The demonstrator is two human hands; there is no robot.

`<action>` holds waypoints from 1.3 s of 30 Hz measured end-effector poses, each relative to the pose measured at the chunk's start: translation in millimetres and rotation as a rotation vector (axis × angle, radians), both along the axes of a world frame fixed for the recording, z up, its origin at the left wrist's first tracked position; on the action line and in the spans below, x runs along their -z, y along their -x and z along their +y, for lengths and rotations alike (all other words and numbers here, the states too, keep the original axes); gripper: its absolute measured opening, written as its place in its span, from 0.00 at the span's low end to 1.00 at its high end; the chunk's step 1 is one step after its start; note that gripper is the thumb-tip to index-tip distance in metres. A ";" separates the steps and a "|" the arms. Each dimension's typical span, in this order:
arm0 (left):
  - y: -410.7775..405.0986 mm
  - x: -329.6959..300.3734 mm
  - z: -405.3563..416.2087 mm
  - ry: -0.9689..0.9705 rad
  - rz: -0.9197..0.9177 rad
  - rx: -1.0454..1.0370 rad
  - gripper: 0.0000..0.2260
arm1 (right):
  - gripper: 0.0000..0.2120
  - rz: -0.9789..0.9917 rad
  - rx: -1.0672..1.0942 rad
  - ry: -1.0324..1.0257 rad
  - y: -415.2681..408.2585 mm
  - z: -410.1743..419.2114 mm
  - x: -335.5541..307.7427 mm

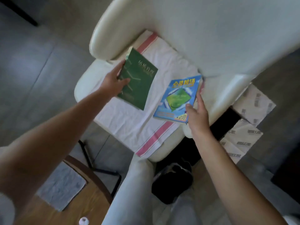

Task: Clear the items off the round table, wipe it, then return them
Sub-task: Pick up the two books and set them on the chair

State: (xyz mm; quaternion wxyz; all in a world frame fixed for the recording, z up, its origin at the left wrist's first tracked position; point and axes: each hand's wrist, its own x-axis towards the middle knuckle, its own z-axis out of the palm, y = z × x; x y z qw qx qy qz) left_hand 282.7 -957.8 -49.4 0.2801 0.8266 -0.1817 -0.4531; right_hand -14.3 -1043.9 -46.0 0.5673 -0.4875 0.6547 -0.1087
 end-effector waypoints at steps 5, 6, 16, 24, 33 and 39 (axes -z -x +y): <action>-33.1 34.4 -25.5 0.018 -0.071 0.126 0.34 | 0.36 0.076 -0.040 0.053 -16.2 -8.0 45.8; -40.5 45.0 -28.9 0.007 -0.054 0.139 0.34 | 0.36 0.090 -0.048 0.031 -20.9 -9.2 55.7; -42.7 83.2 -56.0 0.038 -0.016 0.314 0.35 | 0.33 0.134 -0.121 0.066 -56.1 6.8 79.0; -39.9 106.5 -56.8 -0.082 -0.281 0.339 0.35 | 0.42 0.289 -0.084 0.052 -58.0 30.4 109.4; -58.3 137.5 -40.0 -0.242 -0.458 0.550 0.30 | 0.42 0.392 -0.210 -0.089 -37.8 26.0 133.6; -54.9 139.0 -36.5 -0.286 -0.637 0.691 0.27 | 0.40 0.362 -0.273 -0.103 -26.2 34.4 139.5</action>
